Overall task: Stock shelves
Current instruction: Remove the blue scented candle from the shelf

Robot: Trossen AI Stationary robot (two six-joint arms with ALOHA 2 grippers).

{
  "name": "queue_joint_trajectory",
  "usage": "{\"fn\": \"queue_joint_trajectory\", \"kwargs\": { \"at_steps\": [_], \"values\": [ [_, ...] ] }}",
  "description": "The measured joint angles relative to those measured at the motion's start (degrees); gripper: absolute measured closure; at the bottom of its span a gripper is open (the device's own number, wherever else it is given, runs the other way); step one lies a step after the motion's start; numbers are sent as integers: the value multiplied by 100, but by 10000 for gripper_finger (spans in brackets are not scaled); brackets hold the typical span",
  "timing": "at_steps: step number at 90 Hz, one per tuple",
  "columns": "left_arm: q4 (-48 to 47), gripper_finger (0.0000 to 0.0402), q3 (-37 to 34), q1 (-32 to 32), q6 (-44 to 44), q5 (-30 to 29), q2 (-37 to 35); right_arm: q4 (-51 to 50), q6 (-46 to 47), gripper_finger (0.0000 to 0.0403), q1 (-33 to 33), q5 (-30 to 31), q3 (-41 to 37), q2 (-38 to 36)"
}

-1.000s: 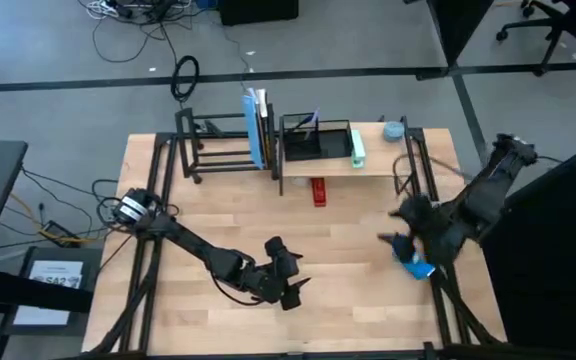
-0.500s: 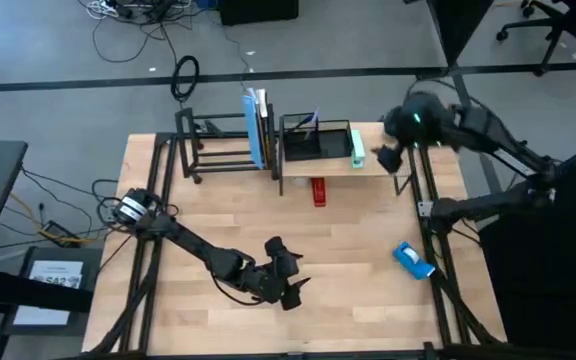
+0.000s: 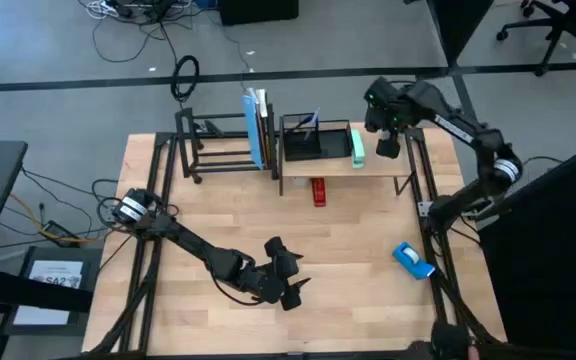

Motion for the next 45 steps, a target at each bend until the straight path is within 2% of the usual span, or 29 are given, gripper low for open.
{"fn": "queue_joint_trajectory", "kwargs": {
  "at_steps": [12,30,45],
  "values": [
    [35,117,0,0,0,133,0,82,-13,57,-360,-91,0,114],
    [130,117,0,0,2,184,0,31,111,57,-916,-1092,0,105],
    [128,117,0,0,2,184,0,37,320,64,-1065,-1339,-76,105]
  ]
}}
